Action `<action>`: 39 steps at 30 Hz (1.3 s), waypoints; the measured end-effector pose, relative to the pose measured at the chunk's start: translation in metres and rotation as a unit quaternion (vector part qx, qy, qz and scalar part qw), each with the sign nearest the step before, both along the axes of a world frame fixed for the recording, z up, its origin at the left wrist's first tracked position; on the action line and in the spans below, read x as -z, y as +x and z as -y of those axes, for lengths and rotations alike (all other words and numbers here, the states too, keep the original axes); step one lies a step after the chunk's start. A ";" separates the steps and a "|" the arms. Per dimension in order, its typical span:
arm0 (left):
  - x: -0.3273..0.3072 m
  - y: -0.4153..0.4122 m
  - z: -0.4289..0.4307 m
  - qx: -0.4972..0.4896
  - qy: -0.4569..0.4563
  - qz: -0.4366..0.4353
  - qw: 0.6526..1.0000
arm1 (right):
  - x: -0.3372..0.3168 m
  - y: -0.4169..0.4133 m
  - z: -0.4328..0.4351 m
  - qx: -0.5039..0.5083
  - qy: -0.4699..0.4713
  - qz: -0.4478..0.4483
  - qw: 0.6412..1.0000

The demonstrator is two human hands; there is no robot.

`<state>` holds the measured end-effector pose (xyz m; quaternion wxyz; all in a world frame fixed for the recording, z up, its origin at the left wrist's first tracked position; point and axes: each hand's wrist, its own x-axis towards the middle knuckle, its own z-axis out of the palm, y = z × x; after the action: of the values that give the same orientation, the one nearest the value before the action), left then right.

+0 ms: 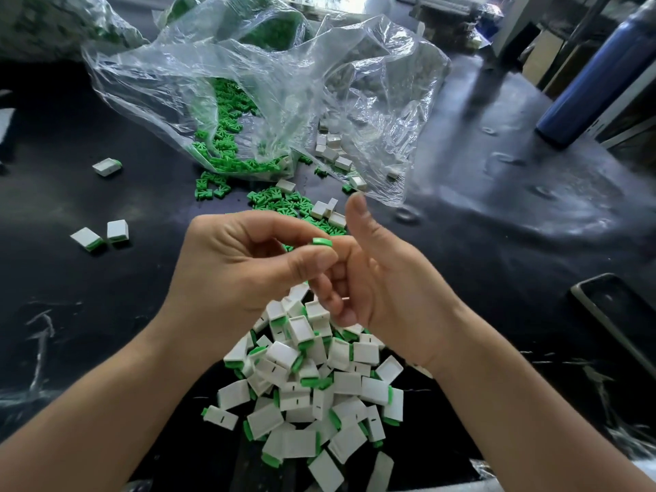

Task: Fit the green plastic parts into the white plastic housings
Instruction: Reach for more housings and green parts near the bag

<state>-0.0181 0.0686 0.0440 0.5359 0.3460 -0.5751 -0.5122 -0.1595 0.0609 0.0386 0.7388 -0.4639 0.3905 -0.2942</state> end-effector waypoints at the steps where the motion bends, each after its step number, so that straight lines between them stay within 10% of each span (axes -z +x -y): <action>1: 0.000 0.001 0.000 0.002 -0.003 -0.005 1.000 | -0.001 -0.001 0.001 0.005 -0.003 0.002 1.000; 39: 0.001 0.012 0.006 0.071 0.065 0.086 0.992 | -0.004 -0.005 -0.002 -0.022 -0.068 -0.029 0.997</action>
<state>-0.0061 0.0627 0.0433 0.4231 0.3811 -0.6075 -0.5538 -0.1641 0.0634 0.0428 0.7002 -0.5299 0.3807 -0.2898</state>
